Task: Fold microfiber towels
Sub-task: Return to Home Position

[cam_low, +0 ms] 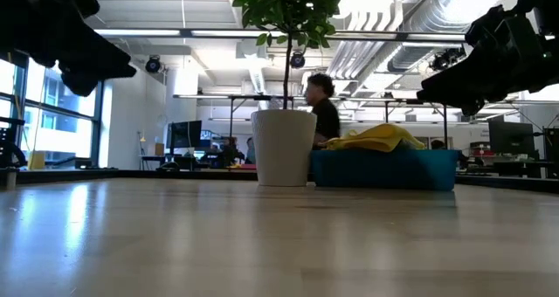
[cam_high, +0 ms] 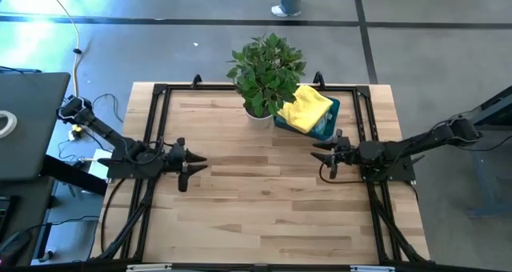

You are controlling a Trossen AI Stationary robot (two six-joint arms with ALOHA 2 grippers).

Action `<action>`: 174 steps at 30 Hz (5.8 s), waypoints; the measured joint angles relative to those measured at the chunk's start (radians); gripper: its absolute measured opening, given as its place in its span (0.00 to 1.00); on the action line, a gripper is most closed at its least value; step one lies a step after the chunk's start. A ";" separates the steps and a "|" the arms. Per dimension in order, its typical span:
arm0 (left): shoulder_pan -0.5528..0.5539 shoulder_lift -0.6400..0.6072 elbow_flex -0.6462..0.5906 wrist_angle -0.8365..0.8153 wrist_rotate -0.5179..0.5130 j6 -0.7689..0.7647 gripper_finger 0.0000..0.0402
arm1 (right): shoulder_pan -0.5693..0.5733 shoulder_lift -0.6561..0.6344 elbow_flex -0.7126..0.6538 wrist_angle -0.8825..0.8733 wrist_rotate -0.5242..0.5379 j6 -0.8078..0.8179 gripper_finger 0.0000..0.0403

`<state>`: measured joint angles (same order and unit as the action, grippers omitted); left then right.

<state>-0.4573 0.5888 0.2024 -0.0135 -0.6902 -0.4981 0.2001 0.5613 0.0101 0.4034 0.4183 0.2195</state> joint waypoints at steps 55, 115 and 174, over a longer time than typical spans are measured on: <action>0.779 -0.046 -0.190 0.286 0.294 0.240 0.28 | -0.002 0.000 0.000 -0.117 0.001 -0.045 0.40; 0.973 -0.537 -0.190 0.261 0.294 0.240 0.28 | -0.659 -0.557 -0.001 -0.294 0.002 -0.045 0.40; 0.973 -0.537 -0.190 0.261 0.294 0.240 0.28 | -0.658 -0.556 -0.002 -0.318 0.001 -0.045 0.40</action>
<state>0.5159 0.0521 0.0124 0.2474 -0.3962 -0.2584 -0.4583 0.0053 0.0082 0.0854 0.4194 0.1745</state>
